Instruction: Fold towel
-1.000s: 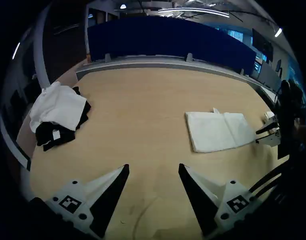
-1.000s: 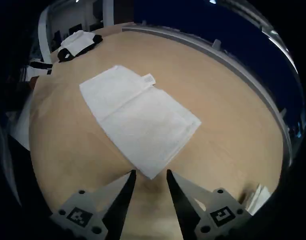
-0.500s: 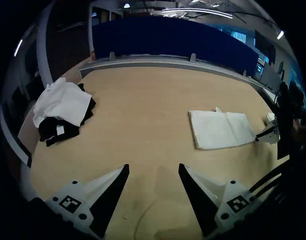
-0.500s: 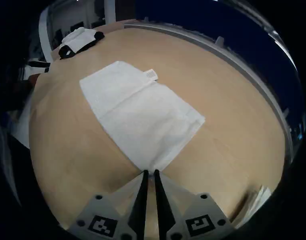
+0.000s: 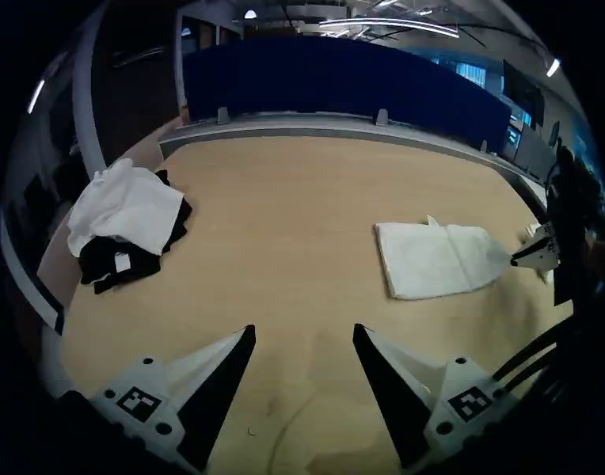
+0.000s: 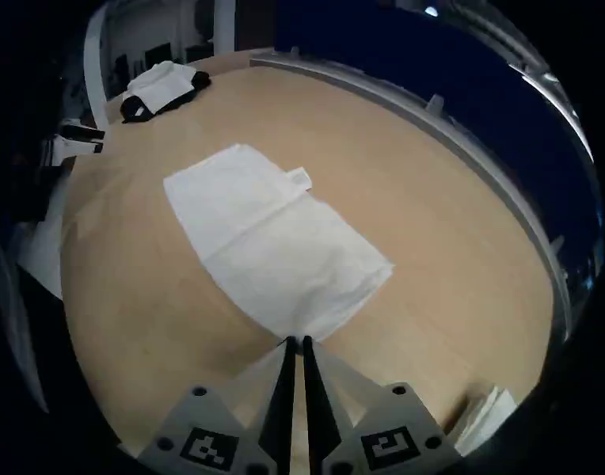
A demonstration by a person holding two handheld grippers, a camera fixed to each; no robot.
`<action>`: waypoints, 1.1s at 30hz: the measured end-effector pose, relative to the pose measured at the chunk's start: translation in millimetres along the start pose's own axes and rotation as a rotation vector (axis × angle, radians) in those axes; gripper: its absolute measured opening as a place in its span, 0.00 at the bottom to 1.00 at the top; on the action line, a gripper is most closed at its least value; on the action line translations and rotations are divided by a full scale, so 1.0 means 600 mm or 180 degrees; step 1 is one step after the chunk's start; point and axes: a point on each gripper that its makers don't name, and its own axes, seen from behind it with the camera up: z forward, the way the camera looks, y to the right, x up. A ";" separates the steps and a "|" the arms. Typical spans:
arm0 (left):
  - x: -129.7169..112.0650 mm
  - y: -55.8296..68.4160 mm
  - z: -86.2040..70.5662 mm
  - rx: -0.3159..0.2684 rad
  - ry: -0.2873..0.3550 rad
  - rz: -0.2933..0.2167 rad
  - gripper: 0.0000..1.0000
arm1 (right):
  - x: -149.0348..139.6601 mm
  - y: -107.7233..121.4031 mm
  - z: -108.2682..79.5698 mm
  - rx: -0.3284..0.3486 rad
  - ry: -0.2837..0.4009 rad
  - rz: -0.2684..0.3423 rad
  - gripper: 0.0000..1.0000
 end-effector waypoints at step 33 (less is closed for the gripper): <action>0.012 -0.038 -0.040 0.0093 0.0232 -0.0326 0.91 | 0.262 -0.110 0.019 0.0277 0.0195 -0.1472 0.07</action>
